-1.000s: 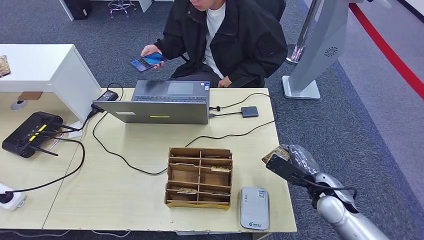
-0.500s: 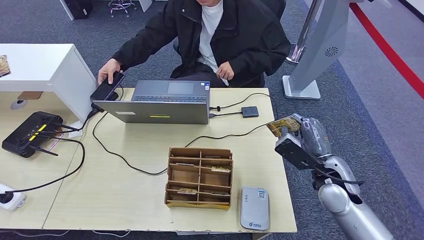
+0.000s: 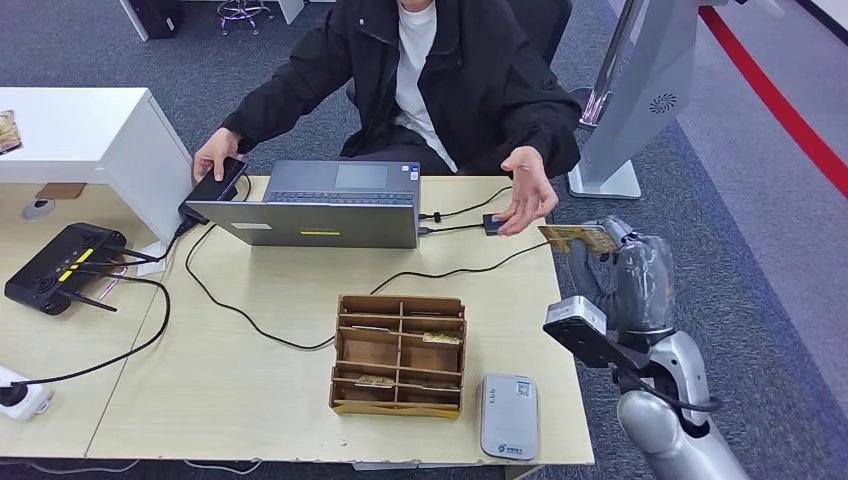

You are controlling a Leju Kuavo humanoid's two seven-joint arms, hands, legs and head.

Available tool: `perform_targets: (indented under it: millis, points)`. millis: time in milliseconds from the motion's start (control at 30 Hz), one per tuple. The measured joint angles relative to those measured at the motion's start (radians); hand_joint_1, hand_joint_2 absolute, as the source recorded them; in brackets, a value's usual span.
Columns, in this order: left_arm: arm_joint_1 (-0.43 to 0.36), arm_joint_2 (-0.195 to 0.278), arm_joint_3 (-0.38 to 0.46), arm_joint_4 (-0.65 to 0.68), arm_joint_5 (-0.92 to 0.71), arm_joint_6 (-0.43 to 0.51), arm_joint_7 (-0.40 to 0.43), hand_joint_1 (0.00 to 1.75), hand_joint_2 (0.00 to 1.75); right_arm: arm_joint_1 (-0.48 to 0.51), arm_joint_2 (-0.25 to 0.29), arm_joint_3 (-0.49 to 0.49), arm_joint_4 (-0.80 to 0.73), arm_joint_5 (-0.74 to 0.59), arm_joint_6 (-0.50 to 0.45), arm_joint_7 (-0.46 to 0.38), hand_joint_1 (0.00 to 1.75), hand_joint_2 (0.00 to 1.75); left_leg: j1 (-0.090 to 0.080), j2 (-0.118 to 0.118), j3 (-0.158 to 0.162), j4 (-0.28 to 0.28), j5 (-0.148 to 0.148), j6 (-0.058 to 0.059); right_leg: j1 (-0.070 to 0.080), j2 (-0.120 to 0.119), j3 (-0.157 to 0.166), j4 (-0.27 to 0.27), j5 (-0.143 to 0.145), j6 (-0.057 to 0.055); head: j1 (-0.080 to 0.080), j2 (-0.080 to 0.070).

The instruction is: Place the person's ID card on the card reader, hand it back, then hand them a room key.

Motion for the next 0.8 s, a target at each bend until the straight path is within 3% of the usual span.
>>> perform_targets:
  millis: [200,433,567,667,800]
  points:
    - [0.000,0.009,-0.004,0.000,-0.010,0.000,0.012,0.00,0.00,-0.001,0.040,-0.011,0.000,0.134,-0.079,0.021,1.75,1.75,0.000,0.000,0.000,0.000,0.000,0.000,0.000,0.000,0.000,0.000,0.000,0.000,0.000,0.000]
    - [0.000,0.011,-0.007,0.000,-0.013,0.000,0.015,0.00,0.00,-0.001,0.049,-0.011,0.005,0.186,-0.091,0.038,1.75,1.75,0.000,0.000,0.000,0.000,0.000,0.000,0.000,0.000,0.000,0.000,0.000,0.000,0.000,0.000]
    - [-0.002,0.016,-0.024,0.000,-0.022,-0.005,0.028,0.00,0.00,-0.005,0.071,-0.009,0.050,0.384,-0.107,0.127,1.75,1.75,0.000,0.000,0.000,0.000,0.000,0.000,0.000,0.000,0.000,0.000,0.000,0.000,0.000,0.000]
    - [-0.002,0.017,-0.028,0.000,-0.024,-0.006,0.031,0.00,0.00,-0.010,0.073,-0.007,0.080,0.438,-0.102,0.164,1.75,1.75,0.000,0.000,0.000,0.000,0.000,0.000,0.000,0.000,0.000,0.000,0.000,0.000,0.000,0.000]
    - [-0.002,0.017,-0.031,0.000,-0.025,-0.007,0.033,0.00,0.00,-0.017,0.073,-0.006,0.103,0.441,-0.077,0.179,0.02,1.75,0.000,0.000,0.000,0.000,0.000,0.000,0.000,0.000,0.000,0.000,0.000,0.000,0.000,0.000]
